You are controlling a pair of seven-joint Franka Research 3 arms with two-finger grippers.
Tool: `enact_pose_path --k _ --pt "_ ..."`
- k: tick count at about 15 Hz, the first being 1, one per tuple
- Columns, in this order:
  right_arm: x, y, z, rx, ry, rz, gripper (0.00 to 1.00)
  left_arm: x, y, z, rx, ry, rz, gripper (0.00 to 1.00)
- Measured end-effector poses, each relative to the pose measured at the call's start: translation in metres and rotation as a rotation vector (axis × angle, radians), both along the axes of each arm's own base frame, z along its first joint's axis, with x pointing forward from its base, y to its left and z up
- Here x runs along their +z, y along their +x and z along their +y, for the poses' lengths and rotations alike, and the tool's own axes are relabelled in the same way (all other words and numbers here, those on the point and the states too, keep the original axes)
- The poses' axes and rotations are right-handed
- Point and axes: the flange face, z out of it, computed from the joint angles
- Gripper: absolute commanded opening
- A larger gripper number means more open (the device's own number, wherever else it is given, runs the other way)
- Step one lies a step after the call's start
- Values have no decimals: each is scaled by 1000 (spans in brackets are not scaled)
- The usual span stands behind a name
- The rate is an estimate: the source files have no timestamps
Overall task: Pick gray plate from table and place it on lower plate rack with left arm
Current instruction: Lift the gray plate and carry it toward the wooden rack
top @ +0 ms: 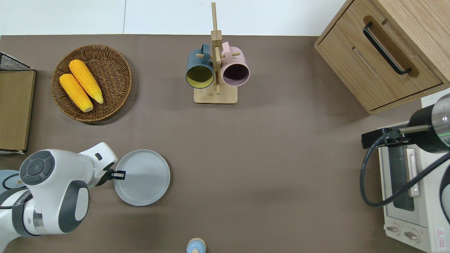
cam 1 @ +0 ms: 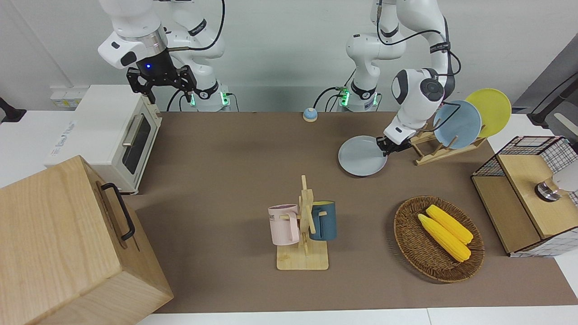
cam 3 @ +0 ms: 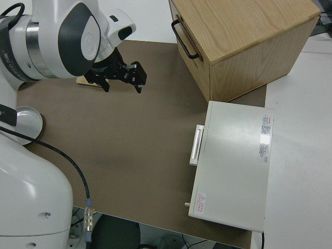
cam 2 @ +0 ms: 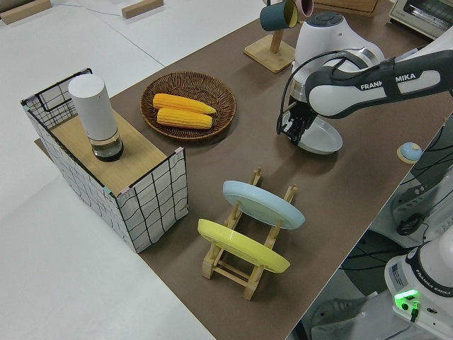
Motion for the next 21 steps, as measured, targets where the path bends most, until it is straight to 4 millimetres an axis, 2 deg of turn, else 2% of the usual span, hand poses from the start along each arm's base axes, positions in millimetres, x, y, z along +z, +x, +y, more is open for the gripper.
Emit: enact_pose_path --k 6,13,17,21 --pt "0 0 0 0 0 0 990 42 9 1 -1 -4 16 0" --pt "0 0 0 0 0 0 990 118 13 2 -6 -9 43 0" --pt "0 0 0 0 0 0 987 164 8 2 -14 -9 49 0" --pt "0 0 0 0 0 0 990 194 5 7 7 -6 48 0"
